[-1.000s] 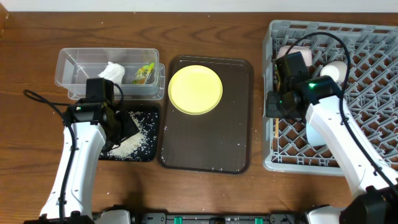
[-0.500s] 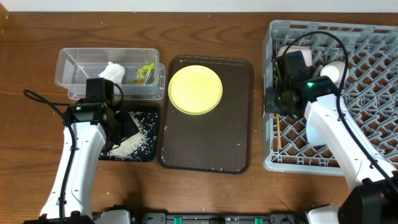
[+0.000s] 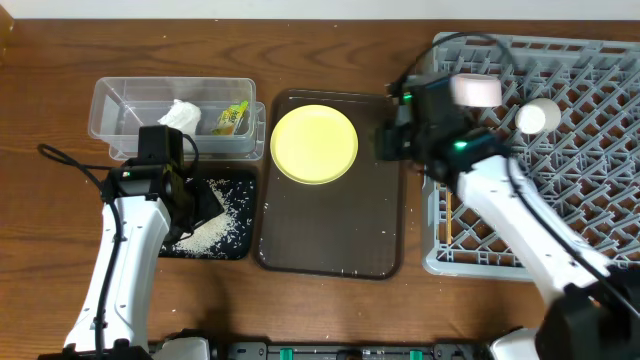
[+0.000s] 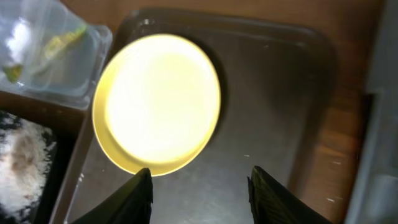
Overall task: Sort waste into correct bins and load items into the dishwasher rack
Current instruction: 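Reach the right gripper to the yellow plate and grip its edge, then lift the yellow plate and stand it upright in the rack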
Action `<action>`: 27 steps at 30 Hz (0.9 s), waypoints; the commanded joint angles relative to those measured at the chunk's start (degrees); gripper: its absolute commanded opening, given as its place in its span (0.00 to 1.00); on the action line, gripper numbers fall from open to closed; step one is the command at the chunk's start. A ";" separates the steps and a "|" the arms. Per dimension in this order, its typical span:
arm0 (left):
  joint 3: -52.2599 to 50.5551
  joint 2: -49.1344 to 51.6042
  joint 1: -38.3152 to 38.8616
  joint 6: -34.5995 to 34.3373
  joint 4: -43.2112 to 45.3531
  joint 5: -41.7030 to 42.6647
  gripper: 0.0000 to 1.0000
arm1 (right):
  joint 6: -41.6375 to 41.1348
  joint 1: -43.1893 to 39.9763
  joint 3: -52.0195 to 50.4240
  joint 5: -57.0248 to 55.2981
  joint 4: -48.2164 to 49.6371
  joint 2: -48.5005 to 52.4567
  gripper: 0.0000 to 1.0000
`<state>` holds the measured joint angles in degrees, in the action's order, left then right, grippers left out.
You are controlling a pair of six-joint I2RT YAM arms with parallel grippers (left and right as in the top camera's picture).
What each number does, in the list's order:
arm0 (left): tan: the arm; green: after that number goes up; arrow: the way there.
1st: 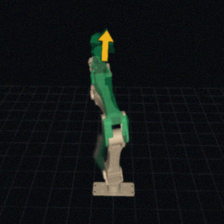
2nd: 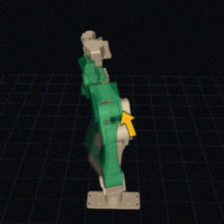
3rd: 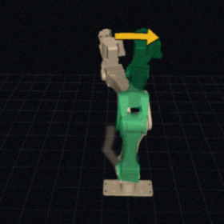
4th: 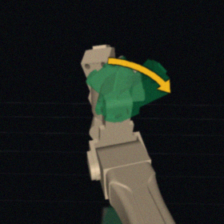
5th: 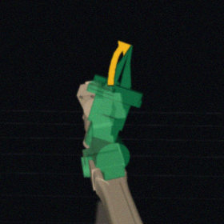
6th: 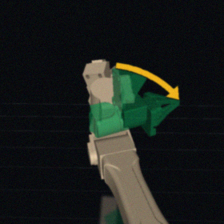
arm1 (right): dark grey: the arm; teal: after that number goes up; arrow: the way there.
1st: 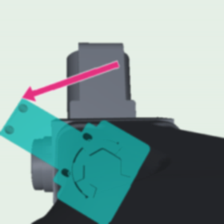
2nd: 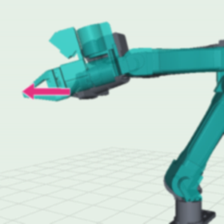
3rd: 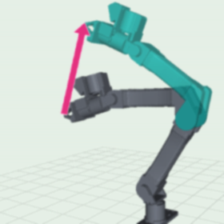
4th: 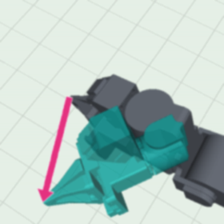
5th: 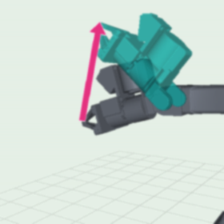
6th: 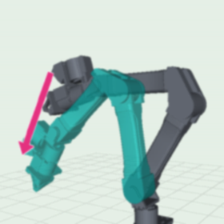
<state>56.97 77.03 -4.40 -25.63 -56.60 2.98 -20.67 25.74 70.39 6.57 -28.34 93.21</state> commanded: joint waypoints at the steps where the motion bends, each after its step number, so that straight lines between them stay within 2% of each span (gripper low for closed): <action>1: 0.26 -0.33 -0.20 0.48 -0.17 -0.70 0.65 | -5.09 3.04 -0.11 -7.98 0.76 5.20 0.49; 6: 0.24 -0.33 -0.20 0.48 -0.17 -0.70 0.65 | -11.69 5.01 -0.11 -7.76 4.96 12.79 0.50; 13: 0.22 -0.33 -0.20 0.48 -0.17 -0.70 0.65 | -13.27 6.29 -0.11 -4.17 9.77 20.70 0.50; 15: 0.15 -0.33 -0.20 0.50 -0.17 -0.70 0.65 | -14.08 6.27 -0.11 -4.15 9.51 21.73 0.47; 22: -0.48 -0.33 -0.20 0.50 -0.20 -0.70 0.65 | -14.03 5.16 -0.09 -5.42 6.82 21.27 0.14; 27: -0.48 -0.33 -0.20 0.50 -0.15 -0.70 0.65 | -13.31 3.45 -0.07 -5.49 4.66 17.59 0.03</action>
<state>56.97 77.03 -4.40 -25.61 -56.58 2.98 -34.13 30.52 70.43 1.76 -22.85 113.62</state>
